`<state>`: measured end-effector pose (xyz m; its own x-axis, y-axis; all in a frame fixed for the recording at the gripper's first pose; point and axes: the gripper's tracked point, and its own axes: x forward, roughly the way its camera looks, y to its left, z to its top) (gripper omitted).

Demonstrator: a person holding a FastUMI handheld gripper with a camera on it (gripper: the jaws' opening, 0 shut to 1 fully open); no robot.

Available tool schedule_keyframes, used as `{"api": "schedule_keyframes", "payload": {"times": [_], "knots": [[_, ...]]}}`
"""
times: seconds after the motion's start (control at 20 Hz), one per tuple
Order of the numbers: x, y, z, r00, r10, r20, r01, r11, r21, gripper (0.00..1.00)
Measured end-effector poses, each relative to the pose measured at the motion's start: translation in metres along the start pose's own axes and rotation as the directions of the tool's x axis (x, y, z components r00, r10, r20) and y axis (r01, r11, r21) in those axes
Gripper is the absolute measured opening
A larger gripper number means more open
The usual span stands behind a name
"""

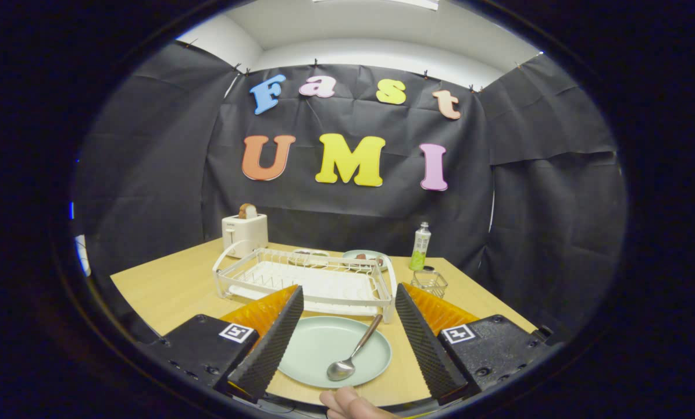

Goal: Take the plate from the dish rack, then take the spoon from the basket and place it into the plate.

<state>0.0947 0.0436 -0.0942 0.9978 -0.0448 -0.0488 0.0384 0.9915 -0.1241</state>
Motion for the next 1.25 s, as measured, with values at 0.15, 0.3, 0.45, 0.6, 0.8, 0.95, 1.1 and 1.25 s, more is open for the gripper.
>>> {"api": "schedule_keyframes", "payload": {"times": [0.15, 0.3, 0.45, 0.6, 0.8, 0.95, 1.1, 1.25], "knots": [[-0.019, -0.006, 0.016, 1.000, 0.005, 0.014, -0.006, 0.999, 0.034, 1.00], [-0.036, -0.009, 0.029, 0.999, 0.019, 0.027, -0.021, 0.997, 0.069, 1.00], [-0.050, -0.017, 0.037, 0.999, 0.008, 0.034, -0.011, 0.997, 0.079, 1.00], [-0.058, -0.019, 0.042, 0.999, 0.001, 0.038, -0.004, 0.997, 0.078, 1.00], [-0.069, -0.015, 0.046, 0.999, 0.029, 0.039, -0.032, 0.995, 0.092, 1.00], [-0.074, -0.018, 0.051, 0.998, 0.026, 0.052, -0.031, 0.994, 0.101, 1.00], [-0.080, -0.020, 0.051, 0.998, 0.025, 0.051, -0.030, 0.994, 0.102, 1.00], [-0.082, -0.020, 0.054, 0.998, 0.021, 0.059, -0.027, 0.995, 0.100, 1.00]]}}
